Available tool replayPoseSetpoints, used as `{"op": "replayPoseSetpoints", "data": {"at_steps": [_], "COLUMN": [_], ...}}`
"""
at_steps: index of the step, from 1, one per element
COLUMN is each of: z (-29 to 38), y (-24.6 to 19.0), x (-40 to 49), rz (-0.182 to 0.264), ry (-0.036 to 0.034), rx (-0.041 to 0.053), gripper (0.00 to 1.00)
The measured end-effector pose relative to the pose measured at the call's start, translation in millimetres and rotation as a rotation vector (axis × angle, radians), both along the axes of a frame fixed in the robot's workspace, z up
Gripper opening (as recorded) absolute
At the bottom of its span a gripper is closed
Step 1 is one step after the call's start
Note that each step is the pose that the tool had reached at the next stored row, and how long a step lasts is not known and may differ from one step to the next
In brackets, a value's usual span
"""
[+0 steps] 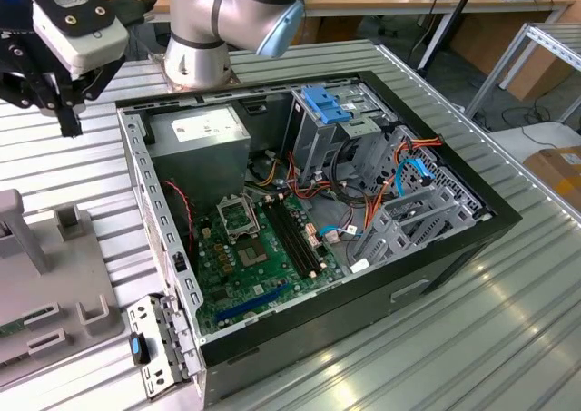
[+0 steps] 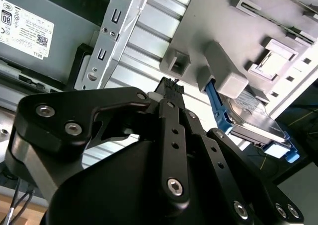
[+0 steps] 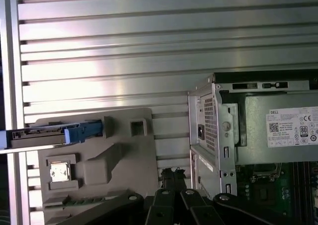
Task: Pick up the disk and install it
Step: 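Reach for the disk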
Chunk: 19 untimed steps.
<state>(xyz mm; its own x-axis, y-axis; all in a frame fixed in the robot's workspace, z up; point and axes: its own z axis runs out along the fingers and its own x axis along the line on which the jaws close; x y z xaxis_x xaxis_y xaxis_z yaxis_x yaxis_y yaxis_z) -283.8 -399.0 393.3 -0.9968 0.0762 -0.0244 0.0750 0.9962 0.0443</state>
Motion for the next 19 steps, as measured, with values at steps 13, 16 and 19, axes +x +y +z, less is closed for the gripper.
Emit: {"op": "replayPoseSetpoints", "data": {"at_steps": [13,16,19], "z": [-0.1,0.0,-0.1], "y": [0.0,0.0,0.0], "x": [-54.1,-61.0,-72.7], "rz": [0.0,0.0,0.0], "ry": [-0.0001,0.0,-0.0001], "rx": [0.0001,0.0,0.0001], "gripper": [0.11,0.11,0.11]}}
